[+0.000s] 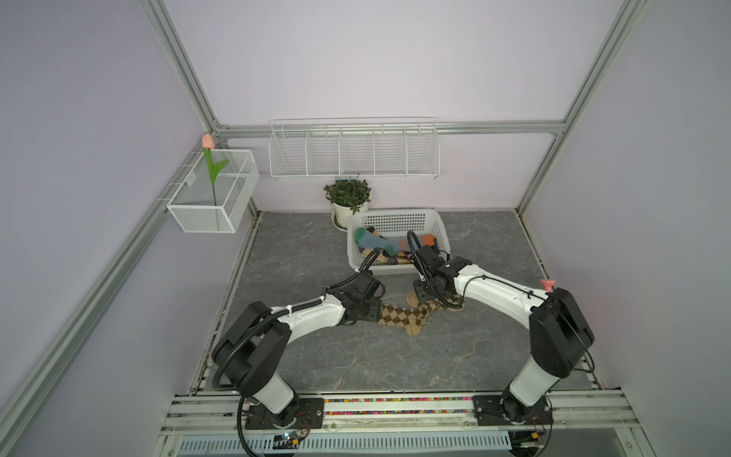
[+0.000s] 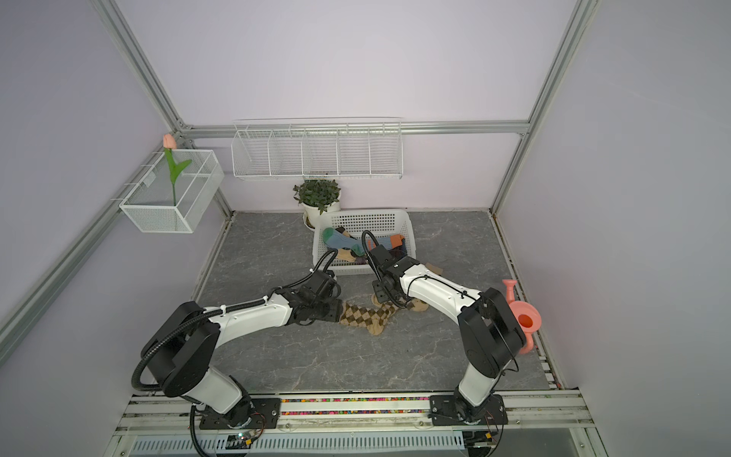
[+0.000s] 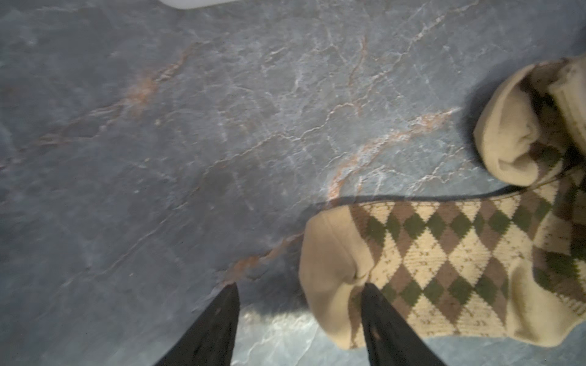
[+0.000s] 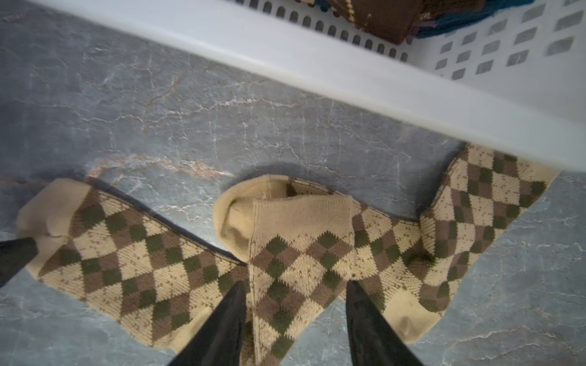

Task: Place the socks together as a pair
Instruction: Flatten out the sock at the center of the board.

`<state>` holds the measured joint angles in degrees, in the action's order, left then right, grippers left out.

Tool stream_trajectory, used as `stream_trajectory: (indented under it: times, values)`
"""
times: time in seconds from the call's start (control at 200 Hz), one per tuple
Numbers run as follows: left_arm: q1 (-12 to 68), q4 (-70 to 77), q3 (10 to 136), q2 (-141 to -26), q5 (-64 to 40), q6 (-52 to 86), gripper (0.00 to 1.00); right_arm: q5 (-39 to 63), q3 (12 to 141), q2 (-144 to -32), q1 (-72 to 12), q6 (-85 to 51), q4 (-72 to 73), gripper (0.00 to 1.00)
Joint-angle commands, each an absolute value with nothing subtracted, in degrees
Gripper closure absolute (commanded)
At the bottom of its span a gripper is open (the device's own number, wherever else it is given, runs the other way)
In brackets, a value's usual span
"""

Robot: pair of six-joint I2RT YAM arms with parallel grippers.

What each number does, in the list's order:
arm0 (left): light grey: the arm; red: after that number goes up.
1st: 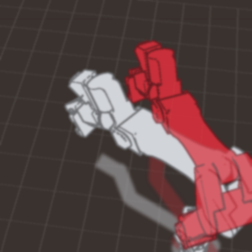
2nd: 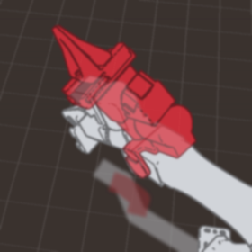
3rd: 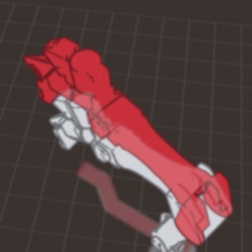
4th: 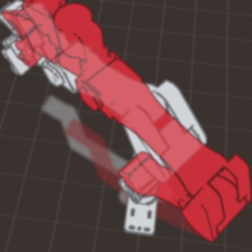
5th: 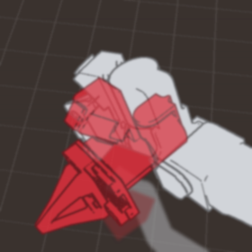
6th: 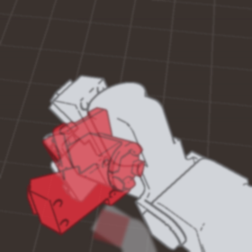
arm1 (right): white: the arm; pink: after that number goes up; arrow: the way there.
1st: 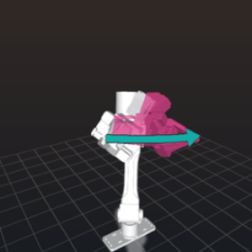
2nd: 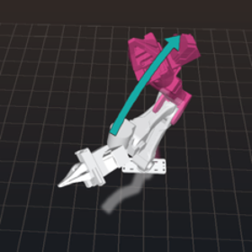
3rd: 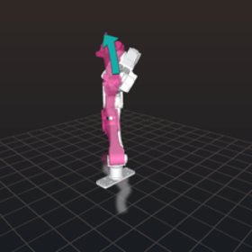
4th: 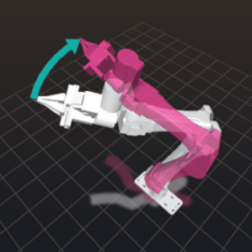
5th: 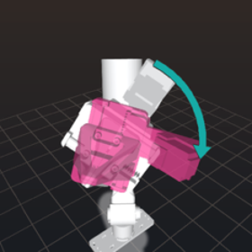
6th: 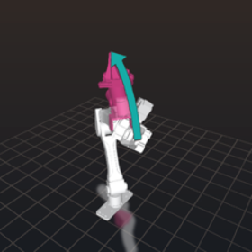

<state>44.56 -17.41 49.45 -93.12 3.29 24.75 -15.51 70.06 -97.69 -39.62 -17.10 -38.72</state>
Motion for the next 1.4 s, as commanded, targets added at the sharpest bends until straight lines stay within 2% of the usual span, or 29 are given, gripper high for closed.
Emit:
stream_trajectory:
  times: [0.0,0.135,0.23,0.3,0.475,0.585,0.84,1.015,1.085,1.15,1.21,1.32,1.399]
  values:
    - [45.59,-15.13,51.77,-96.50,2.88,23.67,0.38,-17.52,69.92,-99.76,-40.60,-16.05,-39.02,0.47]
    - [45.96,-14.68,52.58,-99.27,3.27,23.39,0.45,-18.34,70.22,-102.44,-41.27,-16.09,-39.46,0.49]
    - [46.14,-14.94,53.03,-100.35,3.22,23.30,0.60,-18.42,70.62,-104.11,-41.52,-16.19,-40.20,0.54]
    - [46.44,-14.94,53.14,-100.22,3.16,23.54,0.71,-18.19,70.66,-104.82,-41.68,-16.33,-40.52,0.61]
    - [47.26,-17.03,52.90,-97.38,3.43,23.81,0.91,-18.54,69.10,-102.67,-41.75,-17.01,-40.88,0.88]
    - [48.36,-18.57,50.79,-93.54,3.38,24.54,1.00,-18.50,66.02,-96.40,-41.86,-18.38,-40.80,0.93]
    - [50.46,-22.94,43.84,-81.10,3.23,26.53,1.00,-13.62,54.13,-79.00,-42.06,-24.20,-40.87,0.93]
    - [50.68,-25.05,40.16,-74.93,3.36,27.15,1.00,-13.73,44.74,-68.46,-43.25,-29.28,-41.85,0.93]
    - [50.70,-24.82,38.98,-73.70,3.55,27.62,1.00,-13.45,41.40,-63.29,-44.18,-31.48,-41.77,0.82]
    - [50.67,-23.95,38.20,-73.53,3.02,28.04,1.00,-13.06,38.66,-58.98,-44.81,-33.35,-41.40,0.76]
    - [50.80,-22.77,37.68,-73.98,2.07,28.51,0.94,-12.19,36.55,-55.39,-45.17,-34.46,-40.79,0.68]
    - [51.91,-21.56,37.66,-75.20,1.88,29.00,0.90,-9.48,34.32,-52.16,-45.29,-34.99,-38.54,0.63]
    - [52.38,-21.46,37.99,-76.17,2.03,29.13,0.79,-8.92,34.74,-52.32,-45.32,-34.61,-38.08,0.60]
